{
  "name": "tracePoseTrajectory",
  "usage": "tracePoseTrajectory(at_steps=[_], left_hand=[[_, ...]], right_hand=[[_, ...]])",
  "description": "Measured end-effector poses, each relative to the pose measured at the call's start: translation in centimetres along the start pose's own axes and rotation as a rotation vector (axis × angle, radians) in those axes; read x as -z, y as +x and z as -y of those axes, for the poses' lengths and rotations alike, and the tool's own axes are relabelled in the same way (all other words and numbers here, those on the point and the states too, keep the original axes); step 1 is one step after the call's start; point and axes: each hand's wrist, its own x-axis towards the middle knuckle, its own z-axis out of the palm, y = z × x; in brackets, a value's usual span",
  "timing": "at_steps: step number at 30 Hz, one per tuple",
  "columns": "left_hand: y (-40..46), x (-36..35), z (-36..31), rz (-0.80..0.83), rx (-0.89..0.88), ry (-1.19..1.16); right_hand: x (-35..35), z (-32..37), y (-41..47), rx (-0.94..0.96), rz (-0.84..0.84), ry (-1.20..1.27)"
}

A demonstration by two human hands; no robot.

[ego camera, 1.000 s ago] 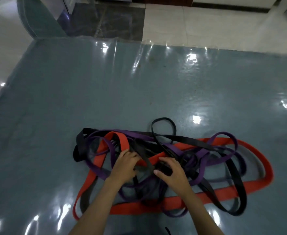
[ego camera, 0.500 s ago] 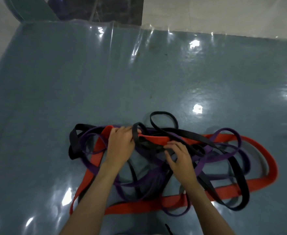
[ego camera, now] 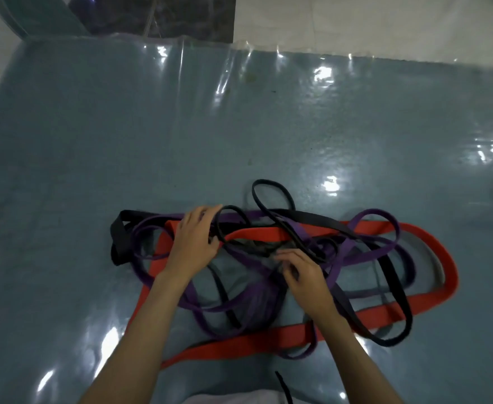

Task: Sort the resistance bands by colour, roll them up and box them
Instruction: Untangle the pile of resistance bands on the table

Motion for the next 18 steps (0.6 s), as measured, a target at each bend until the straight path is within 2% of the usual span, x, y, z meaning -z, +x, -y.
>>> tracePoseTrajectory(at_steps=[5, 7, 9, 11, 13, 15, 18], left_hand=[[-6.7, -2.3, -0.4, -0.246, -0.025, 0.036], [-9.2, -3.3, -1.5, -0.291, -0.041, -0.019], [-11.3, -4.2, -2.5, -0.177, -0.076, -0.144], [-12.6, -5.0, -3.4, 0.090, -0.160, -0.214], [-13.7, -6.1, -4.3, 0.374, -0.216, -0.165], [-15.0, -7.6, -5.0, 0.559, -0.187, -0.090], [-16.8, -9.8, -5.7, 0.574, -0.131, 0.074]], right_hand=[[2.0, -1.6, -5.2, -0.169, -0.159, -0.059], [2.3, -2.3, -7.5, -0.256, -0.215, -0.093], [2.6, -3.0, -9.6, -0.333, -0.243, -0.145], [2.5, -4.4, -11.5, -0.435, -0.202, -0.220], [1.8, -5.9, -13.0, -0.559, -0.085, -0.197], [0.8, -6.2, -14.5, -0.496, -0.030, -0.199], [-0.1, -6.7, -16.3, -0.234, -0.006, -0.402]])
